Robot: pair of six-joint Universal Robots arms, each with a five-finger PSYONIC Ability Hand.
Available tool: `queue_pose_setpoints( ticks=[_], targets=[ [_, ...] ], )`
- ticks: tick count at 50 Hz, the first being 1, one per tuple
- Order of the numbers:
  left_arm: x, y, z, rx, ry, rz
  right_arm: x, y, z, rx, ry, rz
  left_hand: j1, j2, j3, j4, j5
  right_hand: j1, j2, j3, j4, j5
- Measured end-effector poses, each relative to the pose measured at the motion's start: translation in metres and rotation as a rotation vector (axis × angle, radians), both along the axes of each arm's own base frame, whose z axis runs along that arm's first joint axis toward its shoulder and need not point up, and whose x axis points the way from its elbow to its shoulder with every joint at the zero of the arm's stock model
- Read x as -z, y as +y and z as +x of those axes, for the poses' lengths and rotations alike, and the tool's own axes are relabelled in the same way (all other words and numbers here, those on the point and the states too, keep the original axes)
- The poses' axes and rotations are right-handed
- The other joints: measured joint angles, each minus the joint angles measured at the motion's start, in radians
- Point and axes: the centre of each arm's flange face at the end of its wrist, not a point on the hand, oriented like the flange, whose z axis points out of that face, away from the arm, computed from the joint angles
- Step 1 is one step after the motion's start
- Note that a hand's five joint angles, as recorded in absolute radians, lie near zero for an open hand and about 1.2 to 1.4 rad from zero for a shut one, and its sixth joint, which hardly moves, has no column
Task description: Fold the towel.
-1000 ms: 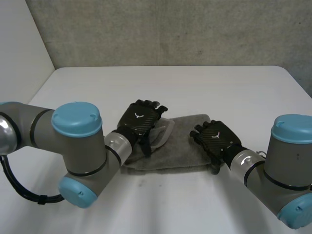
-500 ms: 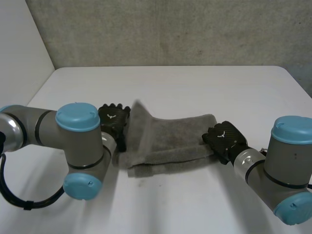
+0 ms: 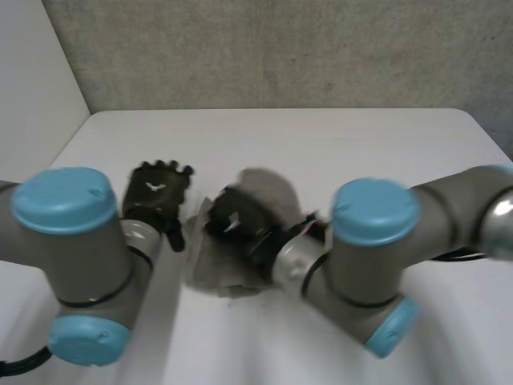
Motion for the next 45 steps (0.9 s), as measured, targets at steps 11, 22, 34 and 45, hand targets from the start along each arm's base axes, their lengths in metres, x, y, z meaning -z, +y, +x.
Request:
queue_pose_setpoints(
  ticks=[11, 22, 34, 45],
  targets=[
    [-0.005, -0.026, 0.045, -0.146, 0.012, 0.003, 0.033, 0.027, 0.022, -0.153, 0.123, -0.006, -0.003, -0.003, -0.002, -0.001, 0.000, 0.000, 0.000, 0.001, 0.000, -0.001],
    [-0.016, -0.032, 0.039, -0.114, 0.058, -0.026, -0.009, -0.002, -0.001, 0.136, -0.046, 0.236, -0.007, -0.008, -0.006, -0.007, 0.000, -1.085, -1.036, -1.101, -1.079, -1.102],
    [-0.033, -0.014, -0.011, 0.103, 0.172, -0.047, -0.060, -0.067, -0.075, 0.522, -0.450, 0.665, -0.007, -0.008, -0.006, -0.007, 0.000, -1.088, -1.036, -1.101, -1.079, -1.102],
    [-0.010, 0.005, -0.054, 0.227, 0.148, 0.022, -0.043, -0.088, -0.094, 0.629, -0.475, 0.799, -0.007, -0.008, -0.006, -0.007, 0.000, -1.088, -1.036, -1.101, -1.079, -1.102]
  ],
)
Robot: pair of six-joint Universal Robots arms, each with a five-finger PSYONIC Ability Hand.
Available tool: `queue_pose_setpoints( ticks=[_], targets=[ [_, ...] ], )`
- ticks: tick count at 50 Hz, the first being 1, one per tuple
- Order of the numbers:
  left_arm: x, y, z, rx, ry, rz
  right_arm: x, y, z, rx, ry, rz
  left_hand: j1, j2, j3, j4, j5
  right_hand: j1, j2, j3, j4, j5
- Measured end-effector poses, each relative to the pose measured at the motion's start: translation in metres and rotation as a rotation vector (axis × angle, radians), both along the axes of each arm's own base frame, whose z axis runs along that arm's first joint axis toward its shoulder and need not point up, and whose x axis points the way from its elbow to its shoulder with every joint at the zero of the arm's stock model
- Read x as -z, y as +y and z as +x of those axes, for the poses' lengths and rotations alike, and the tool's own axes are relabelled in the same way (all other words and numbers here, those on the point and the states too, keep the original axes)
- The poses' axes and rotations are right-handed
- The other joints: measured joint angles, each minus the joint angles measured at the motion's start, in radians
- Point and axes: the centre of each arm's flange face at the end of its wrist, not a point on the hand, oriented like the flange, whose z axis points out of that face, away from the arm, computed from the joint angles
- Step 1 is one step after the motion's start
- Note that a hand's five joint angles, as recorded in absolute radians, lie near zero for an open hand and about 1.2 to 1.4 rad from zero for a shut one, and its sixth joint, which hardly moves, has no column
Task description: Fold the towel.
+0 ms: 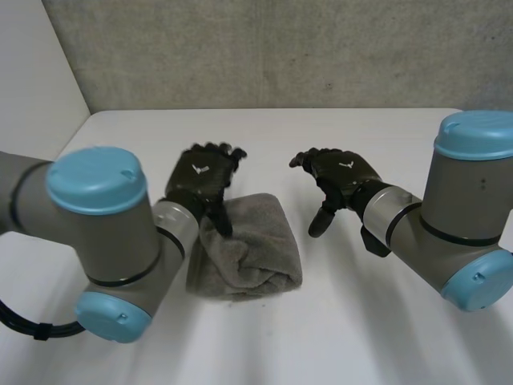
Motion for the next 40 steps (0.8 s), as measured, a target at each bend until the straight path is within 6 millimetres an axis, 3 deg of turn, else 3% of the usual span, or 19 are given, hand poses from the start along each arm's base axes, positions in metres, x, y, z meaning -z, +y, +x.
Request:
queue_pose_setpoints(
  ticks=[7, 13, 19, 27, 30, 34, 40],
  targets=[
    [0.029, 0.003, 0.002, -0.010, -0.073, 0.089, 0.018, -0.001, 0.010, -0.024, 0.025, 0.028, 0.000, 0.000, 0.000, 0.000, 0.000, 0.000, 0.000, 0.000, 0.000, 0.000],
    [0.046, 0.000, 0.019, -0.075, -0.128, 0.140, 0.037, 0.007, 0.029, -0.072, 0.047, 0.058, 0.000, 0.000, 0.000, 0.000, 0.000, 0.000, 0.000, 0.000, 0.000, 0.000],
    [0.057, 0.001, 0.030, -0.108, -0.159, 0.171, 0.057, 0.013, 0.044, -0.115, 0.081, 0.092, 0.000, 0.000, 0.000, 0.000, 0.000, 0.000, 0.000, 0.000, 0.000, 0.000],
    [0.063, 0.003, 0.033, -0.109, -0.171, 0.187, 0.074, 0.013, 0.051, -0.126, 0.149, 0.088, 0.000, 0.000, 0.000, 0.000, 0.000, -0.005, 0.000, 0.000, 0.000, 0.000],
    [0.064, 0.003, 0.032, -0.108, -0.172, 0.188, 0.073, 0.010, 0.050, -0.116, 0.174, 0.061, 0.000, 0.000, 0.000, 0.000, 0.000, -0.008, 0.000, 0.000, 0.000, -0.002],
    [0.058, 0.002, 0.031, -0.104, -0.163, 0.177, 0.054, 0.008, 0.050, -0.101, 0.172, 0.005, 0.000, 0.000, 0.000, 0.000, 0.000, -0.008, 0.000, 0.000, 0.000, -0.002],
    [0.030, 0.000, 0.029, -0.102, -0.119, 0.119, 0.008, 0.007, 0.045, -0.076, 0.120, -0.090, 0.000, 0.000, 0.000, 0.000, 0.000, -0.008, 0.000, 0.000, 0.000, -0.002]
  ],
)
